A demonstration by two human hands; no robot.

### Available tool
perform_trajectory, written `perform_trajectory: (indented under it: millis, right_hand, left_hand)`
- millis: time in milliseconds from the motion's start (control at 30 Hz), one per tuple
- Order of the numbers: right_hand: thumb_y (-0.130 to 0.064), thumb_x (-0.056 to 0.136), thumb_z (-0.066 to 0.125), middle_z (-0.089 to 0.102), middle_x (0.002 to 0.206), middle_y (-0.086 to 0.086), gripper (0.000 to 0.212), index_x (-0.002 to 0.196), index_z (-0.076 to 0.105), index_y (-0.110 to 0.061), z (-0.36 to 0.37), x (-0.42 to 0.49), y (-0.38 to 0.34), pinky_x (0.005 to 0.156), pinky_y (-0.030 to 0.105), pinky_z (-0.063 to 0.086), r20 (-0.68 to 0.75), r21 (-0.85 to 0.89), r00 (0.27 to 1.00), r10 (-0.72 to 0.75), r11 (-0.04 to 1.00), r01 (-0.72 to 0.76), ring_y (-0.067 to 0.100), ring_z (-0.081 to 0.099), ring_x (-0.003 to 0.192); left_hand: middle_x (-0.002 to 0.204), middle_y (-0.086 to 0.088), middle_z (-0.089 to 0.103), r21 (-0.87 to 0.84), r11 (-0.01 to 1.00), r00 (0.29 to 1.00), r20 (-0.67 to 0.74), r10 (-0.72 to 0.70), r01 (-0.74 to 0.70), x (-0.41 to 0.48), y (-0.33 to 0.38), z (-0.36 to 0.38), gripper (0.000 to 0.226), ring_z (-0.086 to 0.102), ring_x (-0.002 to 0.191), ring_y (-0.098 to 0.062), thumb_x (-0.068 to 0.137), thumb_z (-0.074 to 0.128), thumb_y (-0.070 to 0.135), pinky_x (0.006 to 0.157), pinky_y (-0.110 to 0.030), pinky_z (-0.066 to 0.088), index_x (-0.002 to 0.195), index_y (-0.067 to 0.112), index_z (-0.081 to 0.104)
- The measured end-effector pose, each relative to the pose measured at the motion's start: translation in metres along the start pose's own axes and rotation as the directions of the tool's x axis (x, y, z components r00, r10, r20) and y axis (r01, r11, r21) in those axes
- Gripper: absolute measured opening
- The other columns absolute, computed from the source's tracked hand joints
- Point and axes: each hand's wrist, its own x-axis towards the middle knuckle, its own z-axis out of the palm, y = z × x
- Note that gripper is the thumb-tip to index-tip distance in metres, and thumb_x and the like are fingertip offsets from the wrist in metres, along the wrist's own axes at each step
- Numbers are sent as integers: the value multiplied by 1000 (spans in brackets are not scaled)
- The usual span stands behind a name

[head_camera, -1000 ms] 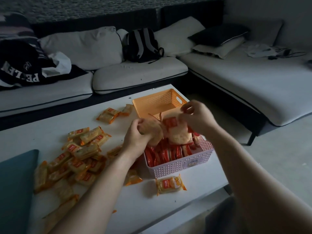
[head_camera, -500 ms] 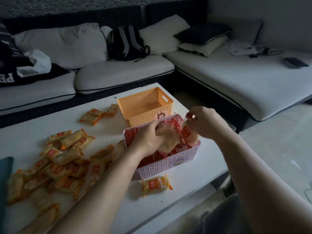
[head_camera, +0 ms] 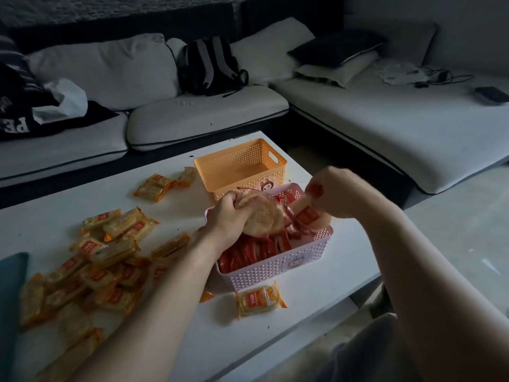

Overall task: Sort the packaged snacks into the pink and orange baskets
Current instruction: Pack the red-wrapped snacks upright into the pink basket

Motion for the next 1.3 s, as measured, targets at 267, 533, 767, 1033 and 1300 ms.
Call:
perform_trajectory:
  millis: [267, 533, 767, 1033, 1300]
  right_hand:
    - [-29, 89, 71, 53, 125, -14, 25, 107, 72, -47, 18, 1, 12, 93, 40, 53, -51, -106, 964, -260, 961, 254, 16, 48, 119]
    - [-9, 89, 70, 65, 106, -1, 18, 101, 76, -21, 40, -12, 5, 73, 34, 62, 53, -10, 954, -295, 955, 296, 15, 66, 89]
    - [-7, 82, 70, 70, 107, -5, 21, 91, 76, -24, 45, -13, 13, 81, 35, 60, 160, 355, 962, -221, 923, 153, 13, 67, 95]
    - [-13, 79, 81, 63, 104, -5, 28, 98, 62, -20, 56, -9, 3, 63, 18, 48, 15, 340, 998, -62, 939, 53, 16, 62, 92]
    - [-15, 94, 62, 72, 99, 5, 11, 100, 70, -12, 42, -6, 0, 79, 38, 61, -55, 309, 998, -21, 950, 37, 20, 67, 86]
  left_hand:
    - [105, 7, 75, -71, 997, 1000, 11, -17, 18, 0, 1, 0, 75, 68, 106, -19, 56, 65, 92, 100, -47, 53, 102, 33, 69]
    - [101, 8, 78, -96, 995, 1000, 24, -18, 20, 3, -1, -3, 62, 72, 101, -16, 65, 69, 80, 98, -46, 56, 104, 31, 72]
    - [99, 3, 79, -150, 989, 1000, 9, -11, 13, 2, 3, -1, 51, 75, 95, -16, 73, 74, 63, 92, -41, 59, 104, 22, 73]
    - [98, 1, 79, -192, 981, 1000, -26, 14, -19, 2, 10, -10, 36, 76, 93, -16, 88, 75, 47, 85, -34, 60, 107, 18, 72]
    - [104, 0, 78, -306, 951, 998, -45, 32, -44, -4, 28, -2, 44, 74, 99, -17, 89, 72, 52, 83, -31, 58, 115, 18, 71]
